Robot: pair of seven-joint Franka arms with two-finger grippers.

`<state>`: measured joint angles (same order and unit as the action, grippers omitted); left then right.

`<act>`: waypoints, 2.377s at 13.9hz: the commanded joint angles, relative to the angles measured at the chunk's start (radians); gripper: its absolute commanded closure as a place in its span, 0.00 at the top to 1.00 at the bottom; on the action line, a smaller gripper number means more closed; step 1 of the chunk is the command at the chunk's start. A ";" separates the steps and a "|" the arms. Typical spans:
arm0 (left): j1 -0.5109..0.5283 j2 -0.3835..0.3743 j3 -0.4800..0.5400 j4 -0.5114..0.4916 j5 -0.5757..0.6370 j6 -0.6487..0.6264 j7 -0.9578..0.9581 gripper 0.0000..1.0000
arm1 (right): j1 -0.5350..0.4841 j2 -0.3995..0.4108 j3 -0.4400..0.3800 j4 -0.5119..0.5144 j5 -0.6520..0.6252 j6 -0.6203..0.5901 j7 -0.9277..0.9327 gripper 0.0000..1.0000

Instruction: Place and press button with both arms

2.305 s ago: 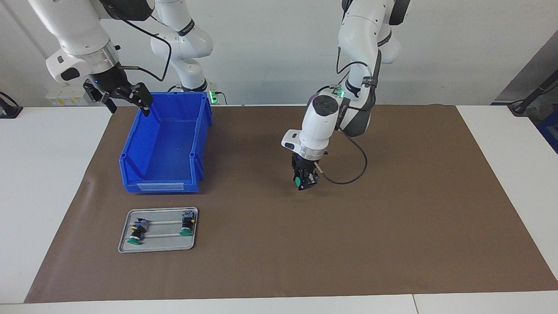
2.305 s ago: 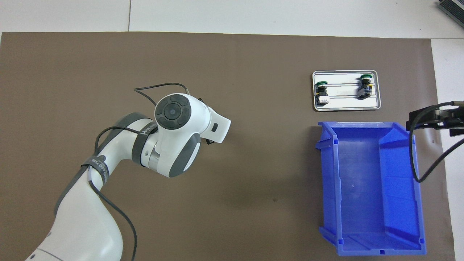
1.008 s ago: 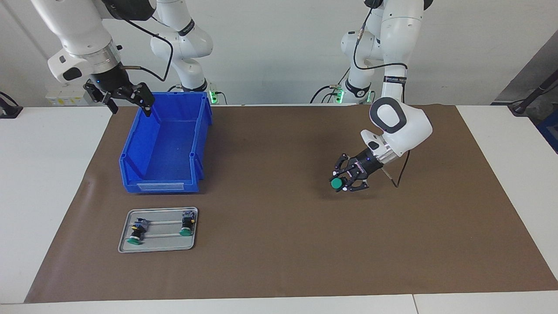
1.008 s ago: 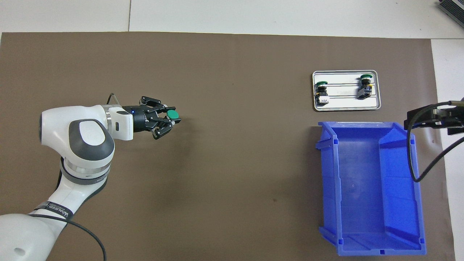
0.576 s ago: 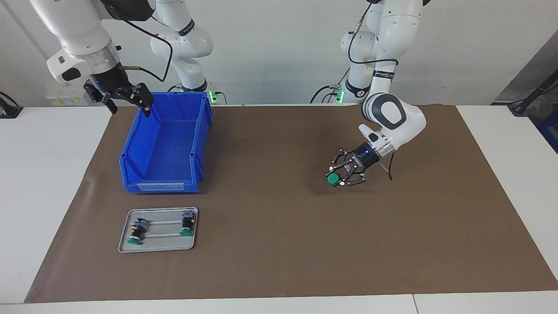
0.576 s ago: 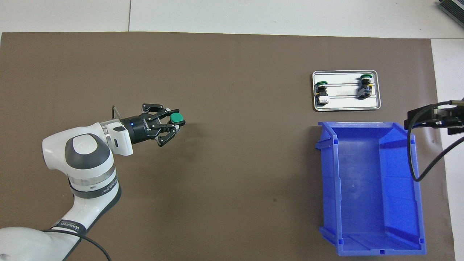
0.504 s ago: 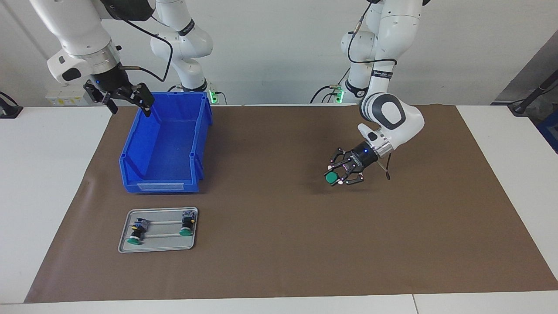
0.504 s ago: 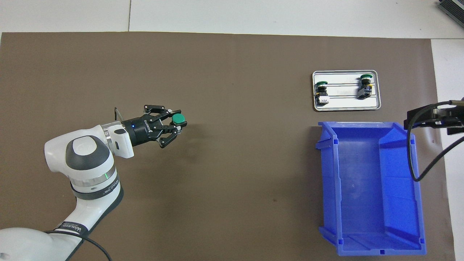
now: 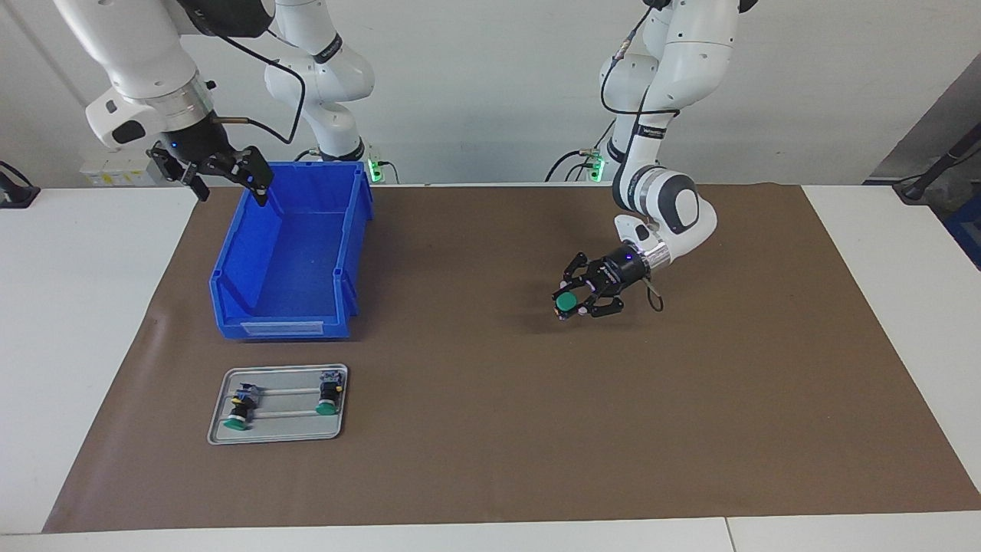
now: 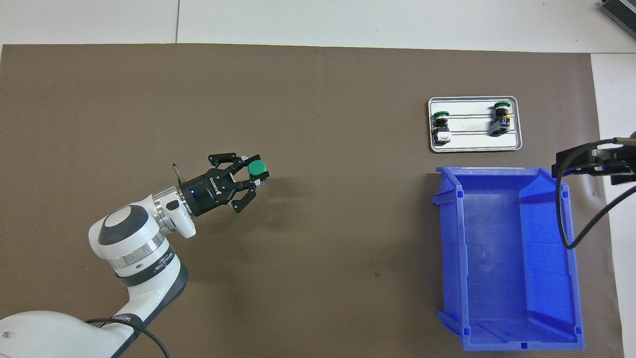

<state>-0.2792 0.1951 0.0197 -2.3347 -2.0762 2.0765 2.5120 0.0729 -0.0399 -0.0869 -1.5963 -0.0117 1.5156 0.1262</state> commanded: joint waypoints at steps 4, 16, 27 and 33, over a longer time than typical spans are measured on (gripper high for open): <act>0.035 -0.029 0.005 -0.146 -0.048 -0.139 0.220 0.00 | -0.002 -0.009 -0.008 -0.008 0.019 0.011 -0.005 1.00; 0.051 -0.068 0.008 -0.272 -0.077 -0.202 0.360 0.00 | -0.004 -0.009 -0.008 -0.008 0.019 0.009 -0.002 1.00; 0.043 -0.068 0.008 -0.281 -0.074 -0.187 0.361 0.56 | -0.004 -0.009 -0.008 -0.008 0.019 0.011 -0.002 1.00; 0.048 -0.063 0.009 -0.275 -0.071 -0.162 0.352 0.98 | -0.004 -0.009 -0.008 -0.008 0.018 0.011 -0.005 1.00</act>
<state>-0.2418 0.1539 0.0300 -2.5811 -2.1221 1.9078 2.7497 0.0722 -0.0400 -0.0894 -1.5962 -0.0117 1.5156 0.1262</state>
